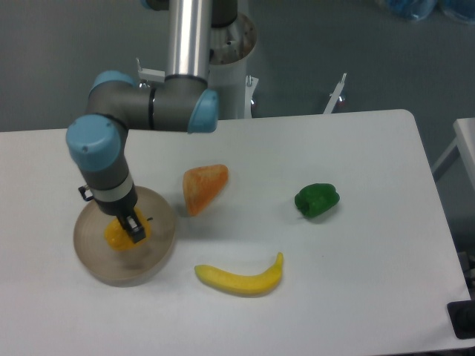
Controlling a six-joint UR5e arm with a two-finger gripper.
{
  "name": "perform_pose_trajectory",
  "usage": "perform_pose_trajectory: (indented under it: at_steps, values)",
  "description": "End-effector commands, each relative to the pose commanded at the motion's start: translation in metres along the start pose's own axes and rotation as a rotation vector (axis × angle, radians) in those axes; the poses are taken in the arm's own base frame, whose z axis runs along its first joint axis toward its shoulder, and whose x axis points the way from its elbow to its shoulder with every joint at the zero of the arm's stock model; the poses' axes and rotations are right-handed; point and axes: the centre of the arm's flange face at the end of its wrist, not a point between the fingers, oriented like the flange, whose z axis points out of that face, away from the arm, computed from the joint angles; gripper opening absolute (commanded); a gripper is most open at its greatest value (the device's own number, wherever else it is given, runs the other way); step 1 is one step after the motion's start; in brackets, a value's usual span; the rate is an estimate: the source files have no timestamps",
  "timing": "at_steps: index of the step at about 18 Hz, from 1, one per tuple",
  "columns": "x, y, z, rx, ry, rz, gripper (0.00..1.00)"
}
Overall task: Pick up the yellow pepper from the plate
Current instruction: 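Lift the yellow pepper off the plate and carry it toward the green pepper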
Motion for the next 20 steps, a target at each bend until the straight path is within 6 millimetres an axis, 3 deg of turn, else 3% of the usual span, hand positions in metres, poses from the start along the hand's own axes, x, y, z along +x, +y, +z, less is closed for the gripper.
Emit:
perform_pose_trajectory:
  at_steps: [6, 13, 20]
  values:
    - [-0.052, 0.092, -0.068, 0.033, 0.068, -0.067, 0.09]
    - [-0.091, 0.168, -0.08, 0.002, 0.111, 0.076, 0.1]
    - [-0.129, 0.246, -0.078, -0.056, 0.131, 0.247, 0.1]
